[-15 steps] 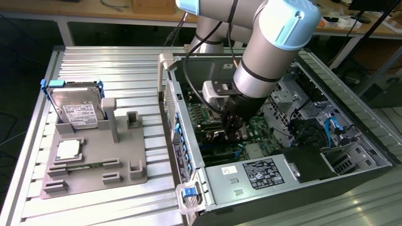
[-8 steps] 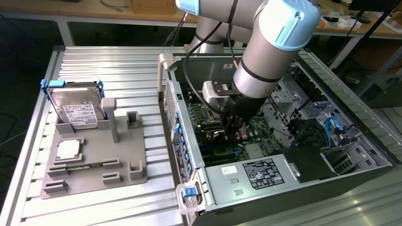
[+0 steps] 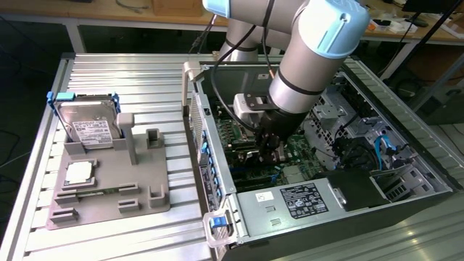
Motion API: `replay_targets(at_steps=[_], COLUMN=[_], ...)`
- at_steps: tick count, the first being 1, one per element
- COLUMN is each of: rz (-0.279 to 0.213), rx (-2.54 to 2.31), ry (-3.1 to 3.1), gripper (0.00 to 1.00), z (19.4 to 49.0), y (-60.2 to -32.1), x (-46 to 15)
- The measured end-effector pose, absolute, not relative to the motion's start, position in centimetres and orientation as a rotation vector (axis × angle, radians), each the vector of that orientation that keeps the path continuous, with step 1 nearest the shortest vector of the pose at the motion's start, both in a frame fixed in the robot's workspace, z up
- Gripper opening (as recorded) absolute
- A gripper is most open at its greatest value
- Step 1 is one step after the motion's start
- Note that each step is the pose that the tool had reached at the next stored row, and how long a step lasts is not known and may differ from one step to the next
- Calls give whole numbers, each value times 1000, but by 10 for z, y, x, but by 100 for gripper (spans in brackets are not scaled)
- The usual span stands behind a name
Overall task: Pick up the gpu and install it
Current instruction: 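Insert the gpu into the slot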
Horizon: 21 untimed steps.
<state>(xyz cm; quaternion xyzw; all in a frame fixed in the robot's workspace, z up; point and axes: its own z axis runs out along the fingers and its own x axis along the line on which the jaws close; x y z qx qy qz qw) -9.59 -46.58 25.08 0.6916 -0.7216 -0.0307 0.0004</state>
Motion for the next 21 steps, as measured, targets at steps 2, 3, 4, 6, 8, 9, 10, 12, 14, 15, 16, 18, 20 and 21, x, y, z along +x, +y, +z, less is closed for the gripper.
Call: replay_targets(at_steps=[2,3,4,6,8,9,10,12,14,15,16,18,20,21], rz=[-97,-97,-98,-97,-96,-97,-97,-97,-97,-97,-97,-97,-97,-97], rx=[2172,2173,2174,2172,2172,2173,2173,2172,2172,2173,2173,2173,2173,2173], ry=[-2266,-2267,-2268,-2266,-2266,-2267,-2267,-2267,-2266,-2267,-2267,-2267,-2267,-2267], gripper=[27,27,27,27,27,27,27,27,27,27,27,27,27,27], z=[251,252,254,259,261,261,261,261,261,261,261,260,260,260], y=[-465,-465,-465,-465,-465,-465,-465,-465,-466,-466,-466,-467,-468,-468], x=[-96,-96,-96,-96,-96,-96,-96,-96,-96,-96,-96,-96,-96,-96])
